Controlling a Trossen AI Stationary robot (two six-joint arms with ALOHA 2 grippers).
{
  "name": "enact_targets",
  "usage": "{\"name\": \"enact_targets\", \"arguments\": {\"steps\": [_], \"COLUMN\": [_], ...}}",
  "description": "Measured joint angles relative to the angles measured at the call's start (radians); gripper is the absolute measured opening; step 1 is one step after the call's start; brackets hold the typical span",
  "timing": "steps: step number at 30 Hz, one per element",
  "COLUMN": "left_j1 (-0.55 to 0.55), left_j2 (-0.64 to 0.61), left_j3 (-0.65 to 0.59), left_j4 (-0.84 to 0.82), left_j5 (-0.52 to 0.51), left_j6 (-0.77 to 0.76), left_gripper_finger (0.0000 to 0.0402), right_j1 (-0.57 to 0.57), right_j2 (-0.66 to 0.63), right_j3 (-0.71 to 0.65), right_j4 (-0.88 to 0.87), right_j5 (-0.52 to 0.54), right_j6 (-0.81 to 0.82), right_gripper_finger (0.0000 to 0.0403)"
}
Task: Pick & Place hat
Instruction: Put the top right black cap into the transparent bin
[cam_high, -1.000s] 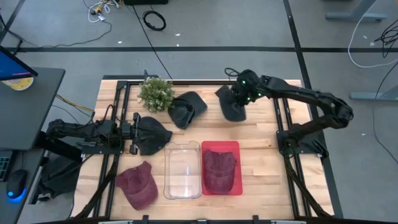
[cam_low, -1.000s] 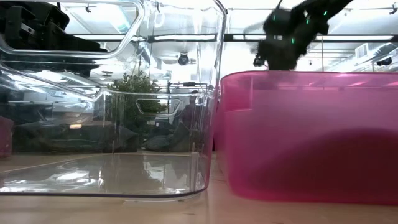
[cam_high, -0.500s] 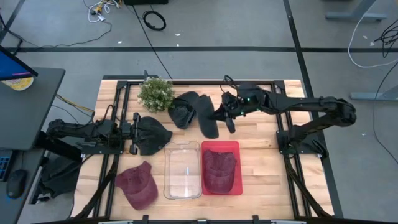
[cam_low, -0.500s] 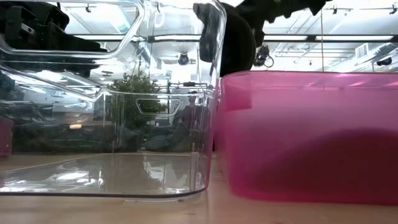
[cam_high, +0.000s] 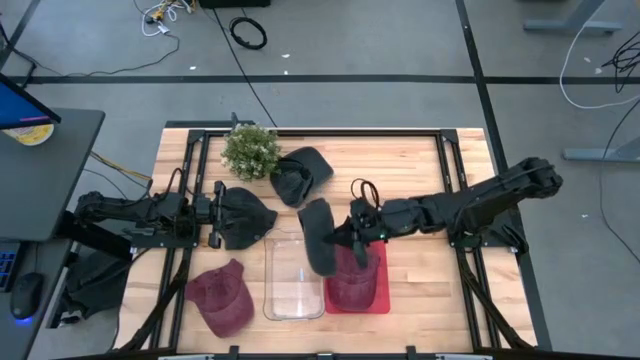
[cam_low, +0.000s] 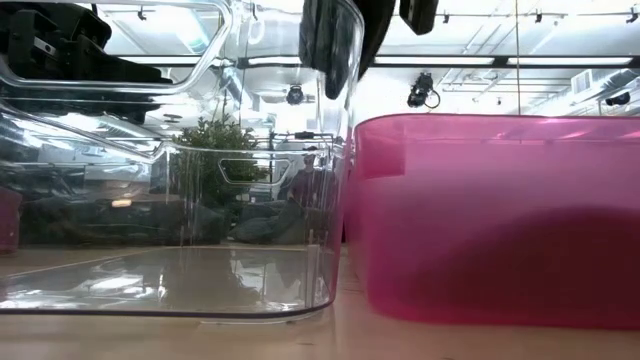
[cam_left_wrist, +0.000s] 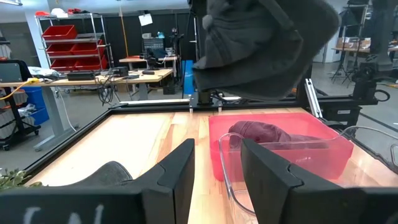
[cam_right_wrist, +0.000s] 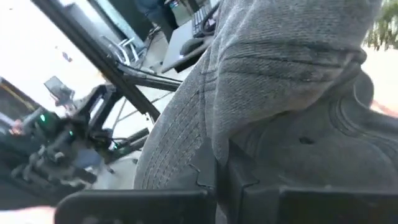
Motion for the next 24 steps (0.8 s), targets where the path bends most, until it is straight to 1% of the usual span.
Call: {"name": "enact_targets", "arguments": {"steps": [5, 7, 9, 10, 12, 15, 17, 20, 24], "left_j1": [0.000, 0.000, 0.000, 0.000, 0.000, 0.000, 0.000, 0.000, 0.000], "left_j2": [0.000, 0.000, 0.000, 0.000, 0.000, 0.000, 0.000, 0.000, 0.000], "left_j3": [0.000, 0.000, 0.000, 0.000, 0.000, 0.000, 0.000, 0.000, 0.000], "left_j4": [0.000, 0.000, 0.000, 0.000, 0.000, 0.000, 0.000, 0.000, 0.000], "left_j5": [0.000, 0.000, 0.000, 0.000, 0.001, 0.002, 0.002, 0.003, 0.003], "left_j6": [0.000, 0.000, 0.000, 0.000, 0.000, 0.000, 0.000, 0.000, 0.000], "left_gripper_finger": [0.0135, 0.0135, 0.0135, 0.0135, 0.0135, 0.0135, 0.0135, 0.0135, 0.0135], "right_j1": [0.001, -0.002, -0.008, -0.010, -0.008, 0.016, 0.031, 0.044, 0.044], "right_j2": [0.084, 0.127, 0.172, 0.190, 0.225, 0.279, 0.312, 0.351, 0.381], "right_j3": [0.000, 0.009, 0.056, 0.090, 0.166, 0.276, 0.331, 0.371, 0.380], "right_j4": [0.084, 0.104, 0.098, 0.073, -0.018, -0.162, -0.229, -0.260, -0.264], "right_j5": [-0.002, -0.039, -0.089, -0.104, -0.097, -0.031, -0.021, -0.017, -0.009], "right_j6": [0.079, 0.140, 0.162, 0.157, 0.134, 0.124, 0.133, 0.161, 0.192], "right_gripper_finger": [0.0002, 0.0002, 0.0002, 0.0002, 0.0002, 0.0002, 0.0002, 0.0002, 0.0002]}}
